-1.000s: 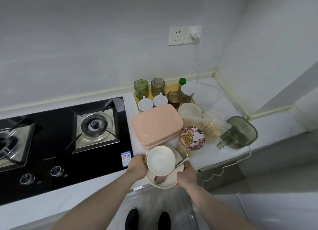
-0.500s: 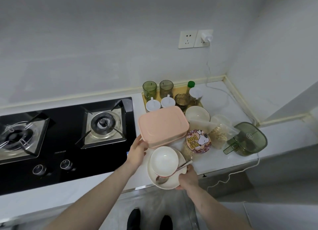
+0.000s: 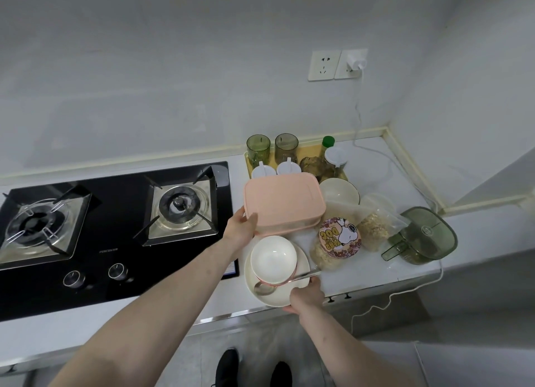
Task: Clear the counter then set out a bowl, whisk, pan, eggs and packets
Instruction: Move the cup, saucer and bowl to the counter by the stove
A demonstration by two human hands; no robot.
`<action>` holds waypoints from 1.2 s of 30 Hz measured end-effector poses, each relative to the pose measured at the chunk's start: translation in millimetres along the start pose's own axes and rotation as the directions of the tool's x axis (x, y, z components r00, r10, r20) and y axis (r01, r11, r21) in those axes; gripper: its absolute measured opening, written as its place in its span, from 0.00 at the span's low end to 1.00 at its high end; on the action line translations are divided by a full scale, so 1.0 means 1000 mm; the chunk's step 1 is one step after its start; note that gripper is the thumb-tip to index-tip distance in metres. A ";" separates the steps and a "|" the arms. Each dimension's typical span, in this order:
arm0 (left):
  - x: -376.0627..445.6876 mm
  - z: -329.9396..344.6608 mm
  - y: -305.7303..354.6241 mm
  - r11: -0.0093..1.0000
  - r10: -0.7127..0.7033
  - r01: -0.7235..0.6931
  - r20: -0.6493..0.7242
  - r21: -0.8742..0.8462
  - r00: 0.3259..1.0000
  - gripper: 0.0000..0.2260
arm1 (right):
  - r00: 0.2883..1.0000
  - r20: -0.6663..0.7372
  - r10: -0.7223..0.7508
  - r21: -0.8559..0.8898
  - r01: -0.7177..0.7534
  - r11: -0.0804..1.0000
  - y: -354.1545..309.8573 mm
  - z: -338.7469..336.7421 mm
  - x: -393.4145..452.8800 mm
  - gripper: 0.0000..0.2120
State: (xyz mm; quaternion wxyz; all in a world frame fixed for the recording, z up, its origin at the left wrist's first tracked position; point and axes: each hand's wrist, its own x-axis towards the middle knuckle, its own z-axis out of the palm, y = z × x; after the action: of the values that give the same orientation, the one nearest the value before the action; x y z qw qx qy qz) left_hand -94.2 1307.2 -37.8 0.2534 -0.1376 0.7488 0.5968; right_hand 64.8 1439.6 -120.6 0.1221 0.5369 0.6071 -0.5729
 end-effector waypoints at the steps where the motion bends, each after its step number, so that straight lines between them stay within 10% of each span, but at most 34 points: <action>1: -0.001 -0.001 0.000 1.000 -0.004 0.004 0.004 -0.001 1.000 0.22 | 1.000 -0.006 0.004 0.005 -0.004 1.000 0.000 0.001 -0.001 0.32; 17: -0.102 0.004 -0.108 0.924 -0.116 0.128 -0.053 0.361 0.992 0.23 | 0.991 0.061 -0.123 0.001 0.124 0.992 0.003 -0.021 -0.012 0.22; 30: -0.097 0.016 -0.105 0.952 -0.170 0.171 -0.025 0.256 0.985 0.10 | 0.986 0.088 -0.140 -0.089 0.148 0.985 -0.012 -0.027 -0.009 0.25; 36: -0.104 0.001 -0.111 0.955 -0.182 0.170 0.029 0.243 0.983 0.29 | 0.981 0.128 -0.148 -0.024 0.153 0.988 -0.007 -0.033 -0.022 0.25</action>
State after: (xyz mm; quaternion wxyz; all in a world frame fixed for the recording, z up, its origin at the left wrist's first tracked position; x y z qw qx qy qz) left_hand 48.5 1270.4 -72.8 0.3391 -0.1570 0.7933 0.4806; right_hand 83.1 1457.3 -89.1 0.1254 0.4501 0.6465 -0.6031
